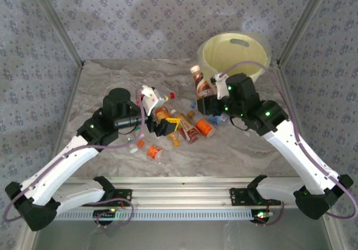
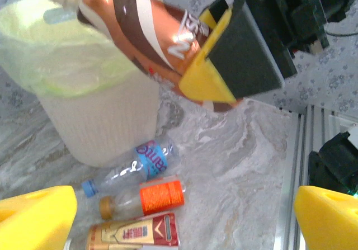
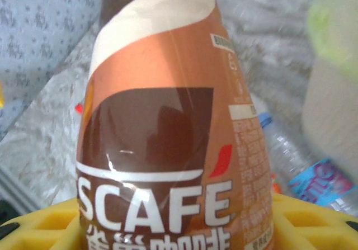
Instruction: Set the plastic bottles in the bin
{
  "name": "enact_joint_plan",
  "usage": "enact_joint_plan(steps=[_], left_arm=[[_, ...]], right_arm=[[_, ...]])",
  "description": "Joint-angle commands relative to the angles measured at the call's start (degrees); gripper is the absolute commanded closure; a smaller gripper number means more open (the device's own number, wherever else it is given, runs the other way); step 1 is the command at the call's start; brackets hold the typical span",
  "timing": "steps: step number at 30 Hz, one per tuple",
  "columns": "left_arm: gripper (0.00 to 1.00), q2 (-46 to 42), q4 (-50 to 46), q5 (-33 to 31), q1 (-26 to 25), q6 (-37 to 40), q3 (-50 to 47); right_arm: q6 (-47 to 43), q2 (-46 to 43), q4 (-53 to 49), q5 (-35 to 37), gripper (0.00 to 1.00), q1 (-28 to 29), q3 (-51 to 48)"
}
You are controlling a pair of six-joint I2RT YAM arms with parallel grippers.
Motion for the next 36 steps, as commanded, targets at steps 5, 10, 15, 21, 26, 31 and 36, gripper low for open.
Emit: enact_joint_plan(steps=[5,10,15,21,26,31,36], left_arm=[[0.00,2.76,7.09,2.48,0.28,0.39,0.00],[0.00,2.54,10.34,2.29,0.30,-0.50,-3.43],[0.00,2.25,12.38,3.13,0.31,-1.31,-6.31],[0.00,1.84,10.10,3.71,0.17,0.33,-5.91],[0.00,1.38,9.33,3.09,0.03,0.61,-6.02],[0.00,0.94,9.14,1.51,-0.54,0.55,-6.20],[0.01,0.92,11.72,0.25,-1.18,0.02,-8.70]], right_arm=[[-6.80,4.18,-3.61,2.38,0.41,-7.37,12.27],[-8.49,7.74,-4.16,0.55,0.41,-13.25,17.95],[-10.37,11.93,-4.89,-1.96,0.41,-17.61,22.66],[-11.42,16.75,-4.26,-5.09,0.41,-22.65,25.55],[-11.68,20.90,-4.89,-7.86,0.41,-25.83,28.38],[-12.13,26.21,-5.97,-8.38,0.41,-27.36,31.70],[-12.81,31.42,-7.14,-8.10,0.41,-28.51,35.16]])
